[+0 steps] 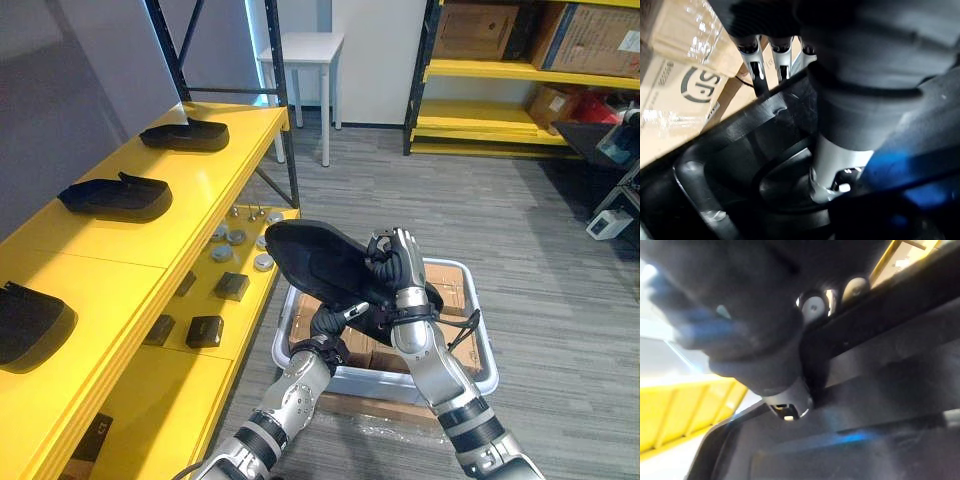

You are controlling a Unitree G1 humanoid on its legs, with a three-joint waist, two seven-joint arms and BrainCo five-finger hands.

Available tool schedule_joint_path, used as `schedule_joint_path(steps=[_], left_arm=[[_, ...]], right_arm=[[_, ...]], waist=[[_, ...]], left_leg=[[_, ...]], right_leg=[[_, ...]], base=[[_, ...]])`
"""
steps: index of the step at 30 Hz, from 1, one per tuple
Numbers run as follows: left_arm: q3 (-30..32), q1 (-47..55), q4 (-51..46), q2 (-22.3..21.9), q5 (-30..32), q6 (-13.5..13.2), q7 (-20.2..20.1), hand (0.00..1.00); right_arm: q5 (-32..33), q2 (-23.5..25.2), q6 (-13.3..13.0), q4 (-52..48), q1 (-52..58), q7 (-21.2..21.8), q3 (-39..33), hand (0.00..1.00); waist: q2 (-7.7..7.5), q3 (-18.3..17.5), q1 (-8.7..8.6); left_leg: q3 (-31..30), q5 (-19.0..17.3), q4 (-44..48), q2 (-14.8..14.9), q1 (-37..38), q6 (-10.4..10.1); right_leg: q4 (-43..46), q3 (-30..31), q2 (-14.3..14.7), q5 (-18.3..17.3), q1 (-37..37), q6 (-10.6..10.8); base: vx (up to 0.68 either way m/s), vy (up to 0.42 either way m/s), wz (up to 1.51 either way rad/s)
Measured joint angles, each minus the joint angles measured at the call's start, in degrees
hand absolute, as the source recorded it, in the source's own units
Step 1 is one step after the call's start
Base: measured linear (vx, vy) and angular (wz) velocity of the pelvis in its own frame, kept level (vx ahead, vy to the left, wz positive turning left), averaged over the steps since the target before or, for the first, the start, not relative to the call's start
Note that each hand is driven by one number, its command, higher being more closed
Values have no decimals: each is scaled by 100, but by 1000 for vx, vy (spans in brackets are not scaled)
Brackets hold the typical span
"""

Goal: Walk over and take plastic housings, then place them on the shelf

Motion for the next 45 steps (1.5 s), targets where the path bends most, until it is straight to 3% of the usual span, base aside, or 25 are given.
schedule_joint_path(steps=[2, 5, 9, 12, 16, 20, 22, 23, 24, 27, 30, 31, 33, 34, 35, 36, 37, 38, 39, 40, 42, 45], left_arm=[[11, 39, 0, -12, -255, -104, 25, 100], [91, 85, -1, -114, -587, -358, 148, 100], [575, 348, -435, -364, -600, -531, 315, 100], [1020, 742, -962, -600, -30, -720, 494, 100], [1324, 1164, -1463, -626, 438, -719, 505, 100], [1670, 1675, -2063, -605, 919, -717, 314, 100], [1763, 1850, -2292, -606, 1085, -717, 291, 100], [1832, 1919, -2405, -612, 1145, -717, 281, 100], [1926, 1921, -2460, -602, 1262, -717, 292, 100], [2129, 2021, -2623, -472, 1652, -715, 313, 100], [2416, 2400, -3270, -210, 2309, -702, 337, 100], [2476, 2429, -3358, -189, 2499, -692, 340, 100], [2589, 2503, -3692, -141, 3019, -650, 346, 100], [2614, 2522, -3781, -153, 3485, -649, 359, 100], [2591, 2526, -3796, -121, 3744, -632, 362, 100], [2586, 2532, -3900, -30, 4107, -580, 399, 100], [2594, 2532, -4096, 174, 4586, -570, 522, 100], [2607, 2525, -4173, 289, 4738, -573, 561, 100], [2618, 2521, -4241, 462, 4957, -573, 592, 100], [2617, 2522, -4241, 511, 5049, -573, 594, 100], [2599, 2524, -4290, 614, 5246, -574, 583, 100], [2475, 2552, -4378, 633, 5342, -574, 545, 100]], right_arm=[[99, -25, -21, -140, 142, -6, 59, 100], [338, -127, -265, -425, 364, -37, 247, 100], [524, -88, -520, -720, 676, -128, 283, 100], [721, 110, -745, -801, 881, -202, 342, 100], [900, 201, -922, -800, 962, -198, 496, 100], [1162, 521, -1242, -795, 1165, -124, 581, 100], [1233, 589, -1340, -777, 1229, -97, 606, 100], [1323, 631, -1372, -779, 1247, -28, 620, 100], [1330, 630, -1385, -772, 1260, 41, 622, 100], [1329, 630, -1413, -696, 1225, 222, 663, 100], [1320, 746, -1419, -703, 1160, 393, 855, 100], [1321, 777, -1421, -702, 1163, 419, 852, 100], [1326, 826, -1487, -735, 1160, 451, 813, 100], [1325, 807, -1544, -797, 1196, 457, 743, 0], [1325, 803, -1552, -796, 1248, 484, 660, 0], [1327, 803, -1561, -788, 1324, 553, 598, 0], [1328, 807, -1571, -756, 1322, 608, 595, 0], [1332, 816, -1571, -756, 1326, 649, 594, 0], [1387, 793, -1562, -745, 1337, 736, 585, 0], [1473, 754, -1561, -739, 1358, 783, 581, 0], [1579, 721, -1562, -772, 1523, 910, 410, 0], [1709, 710, -1562, -988, 1932, 1043, 119, 0]], waist=[[-23, -41, -7], [-67, -131, -21], [-79, -235, -28], [-76, -308, -45], [-75, -310, -23], [-68, -337, 61], [-60, -352, 136], [-60, -352, 158], [-66, -351, 170], [-66, -347, 219], [-83, -341, 460], [-97, -340, 473], [-197, -299, 462], [-225, -269, 430], [-231, -267, 425], [-210, -256, 381], [-261, -205, 317], [-283, -192, 291], [-284, -144, 274], [-280, -127, 279], [-295, -126, 275], [-331, -137, 176]], left_leg=[[-2, -31, 0, 7, 50, -37], [0, -49, -1, 12, 60, -57], [40, -49, 1, 8, 97, -58], [29, -48, 1, 8, 173, -59], [-88, -64, -12, 2, 252, -79], [-583, -82, 8, -66, 169, -107], [-819, -69, 143, -146, -51, -66], [-681, -130, 299, -152, -271, 64], [-66, -293, 606, -47, -484, 308], [1604, -529, 1342, 264, -664, 644], [1624, -746, 1429, -92, -702, 744], [1582, -782, 1436, -190, -706, 752], [1604, -936, 1446, -501, -635, 810], [1452, -1005, 1450, -680, -589, 881], [1251, -1038, 1437, -809, -497, 923], [921, -1101, 1399, -913, -370, 980], [587, -1124, 1291, -949, -283, 1008], [407, -1123, 1251, -964, -280, 1033], [93, -1067, 1142, -993, -153, 1104], [-46, -1061, 1085, -1016, -69, 1099], [-593, -1034, 960, -1193, 105, 1019], [-1321, -1024, 921, -1432, 80, 929]], right_leg=[[-14, 6, 20, 1, 49, -1], [-93, 10, 45, 7, 87, -8], [-92, 18, 69, 21, 94, -15], [-53, 6, 69, 16, 160, -15], [6, -117, 62, -51, 274, 2], [136, -628, 26, -252, 472, 34], [343, -998, -70, -385, 486, 64], [447, -1300, -140, -446, 504, 104], [535, -1631, -224, -476, 547, 147], [825, -2234, -565, -699, 736, 424], [810, -2396, -893, -764, 864, 476], [854, -2485, -984, -795, 907, 501], [1339, -2807, -1436, -960, 1014, 469], [2180, -2860, -1848, -900, 970, 428], [2979, -2729, -2165, -751, 855, 157], [3941, -2162, -2392, -282, 537, -545], [4730, -1243, -2332, -187, 69, -557], [5032, -834, -2153, -472, -165, -334], [5187, -245, -1704, -911, -477, -177], [5091, -46, -1502, -1080, -546, -145], [4020, 480, -930, -1416, -765, -28], [2398, 1302, -478, -1398, -938, 10]], base=[[0, 0, 0], [-2, -1, -2], [2, -2, -4], [0, 0, 0], [-29, -5, 16], [-25, -23, 62], [9, -6, 107], [3, 25, 132], [36, 44, 142], [126, 96, 130], [148, 142, 39], [103, 86, 53], [144, 139, 81], [176, 195, 111], [208, 275, 136], [202, 249, 141], [205, 183, 134], [193, 15, 136], [167, -37, 112], [214, -29, 137], [199, -30, 131], [176, -140, 139]])
